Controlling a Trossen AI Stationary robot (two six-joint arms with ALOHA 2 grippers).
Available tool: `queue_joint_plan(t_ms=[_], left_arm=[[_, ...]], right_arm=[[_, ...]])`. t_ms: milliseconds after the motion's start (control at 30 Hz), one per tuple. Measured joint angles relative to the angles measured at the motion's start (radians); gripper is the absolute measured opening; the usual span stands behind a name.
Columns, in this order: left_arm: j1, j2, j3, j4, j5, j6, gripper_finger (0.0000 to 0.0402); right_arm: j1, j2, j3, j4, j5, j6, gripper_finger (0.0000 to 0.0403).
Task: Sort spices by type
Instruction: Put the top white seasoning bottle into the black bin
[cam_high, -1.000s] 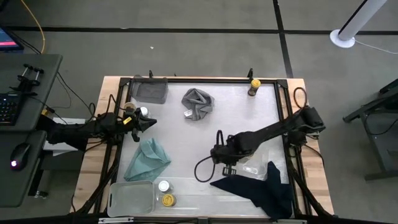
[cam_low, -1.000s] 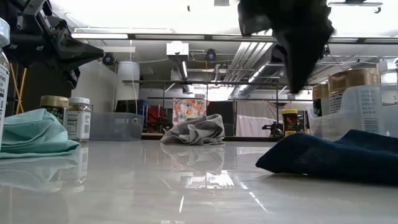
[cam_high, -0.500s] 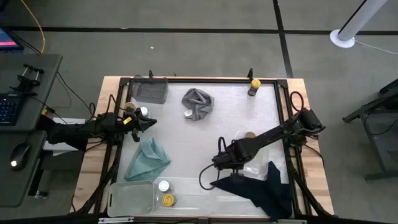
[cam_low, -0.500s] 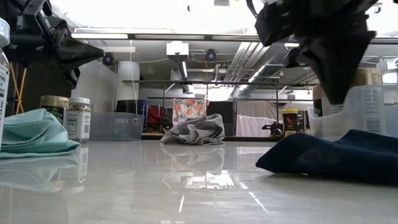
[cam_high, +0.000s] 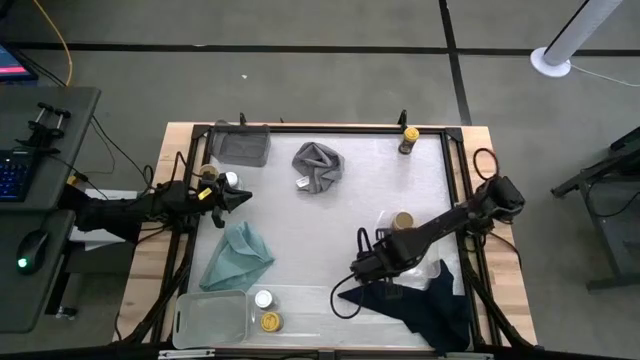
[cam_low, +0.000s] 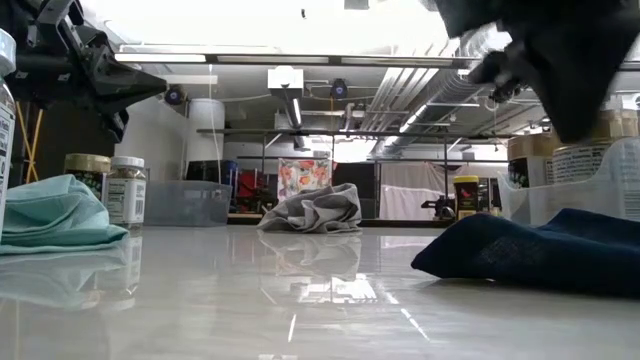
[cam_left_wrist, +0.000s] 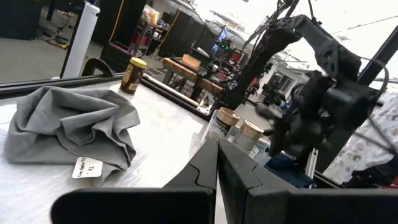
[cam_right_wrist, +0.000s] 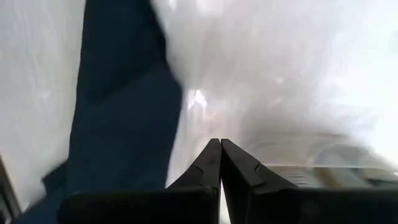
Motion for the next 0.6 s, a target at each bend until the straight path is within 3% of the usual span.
queue_joint_plan(t_ms=[300,467,600], left_arm=[[0.000,0.000,-0.001,0.018,-0.020,0.000,0.0001],[0.000,0.000,-0.001,0.192,-0.114,-0.236,0.0001],[0.001,0.000,-0.001,0.325,-0.261,-0.337,0.0001]], right_arm=[[-0.057,-0.136,0.098,0.014,0.331,0.238,0.0000],[-0.083,-0.200,0.111,0.062,0.422,0.333,0.0000],[-0.094,-0.229,0.111,0.104,0.450,0.362,0.0000]])
